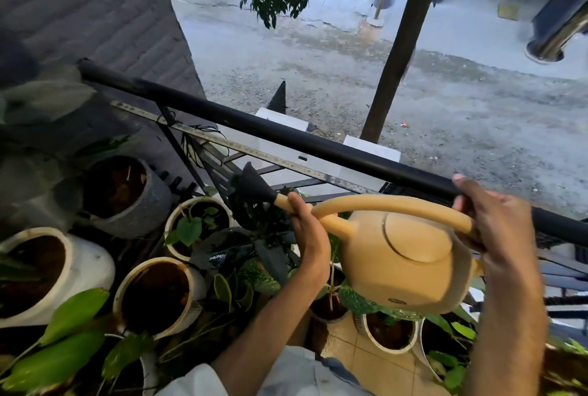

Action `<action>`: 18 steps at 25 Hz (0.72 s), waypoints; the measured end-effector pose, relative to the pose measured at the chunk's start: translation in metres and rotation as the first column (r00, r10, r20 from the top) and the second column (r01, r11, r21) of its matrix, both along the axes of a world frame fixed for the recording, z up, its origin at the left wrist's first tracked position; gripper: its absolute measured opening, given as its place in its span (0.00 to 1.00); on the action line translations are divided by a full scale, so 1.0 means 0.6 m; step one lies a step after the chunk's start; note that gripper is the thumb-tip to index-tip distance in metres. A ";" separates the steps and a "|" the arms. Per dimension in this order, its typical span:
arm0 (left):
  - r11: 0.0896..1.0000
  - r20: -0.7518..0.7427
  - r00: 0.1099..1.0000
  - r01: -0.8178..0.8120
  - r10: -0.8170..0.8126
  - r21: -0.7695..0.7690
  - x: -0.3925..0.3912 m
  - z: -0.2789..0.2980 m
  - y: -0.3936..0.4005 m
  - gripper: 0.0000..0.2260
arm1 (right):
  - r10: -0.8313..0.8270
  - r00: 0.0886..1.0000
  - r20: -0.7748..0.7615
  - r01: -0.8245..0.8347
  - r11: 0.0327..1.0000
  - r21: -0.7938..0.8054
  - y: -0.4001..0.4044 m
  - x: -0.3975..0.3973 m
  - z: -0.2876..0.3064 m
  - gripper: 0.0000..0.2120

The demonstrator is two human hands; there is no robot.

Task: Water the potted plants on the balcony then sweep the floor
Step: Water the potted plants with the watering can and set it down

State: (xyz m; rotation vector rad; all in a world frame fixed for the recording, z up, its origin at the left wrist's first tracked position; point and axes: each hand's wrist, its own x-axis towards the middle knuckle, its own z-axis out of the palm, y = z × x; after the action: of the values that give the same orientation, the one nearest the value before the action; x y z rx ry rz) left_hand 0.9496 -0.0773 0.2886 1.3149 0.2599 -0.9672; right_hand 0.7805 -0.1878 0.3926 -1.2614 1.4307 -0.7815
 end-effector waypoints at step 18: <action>0.992 0.367 0.928 0.017 -0.061 0.121 0.065 0.116 -0.068 0.33 | 0.389 0.899 0.202 -0.345 0.912 -0.221 0.111 -0.102 -0.039 0.18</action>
State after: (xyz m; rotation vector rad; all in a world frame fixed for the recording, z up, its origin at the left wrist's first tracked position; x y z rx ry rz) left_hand 0.9883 -0.1183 0.3584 1.5858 -0.0025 -0.7255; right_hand 0.7190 -0.1210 0.3693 -1.4656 0.9007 -0.7831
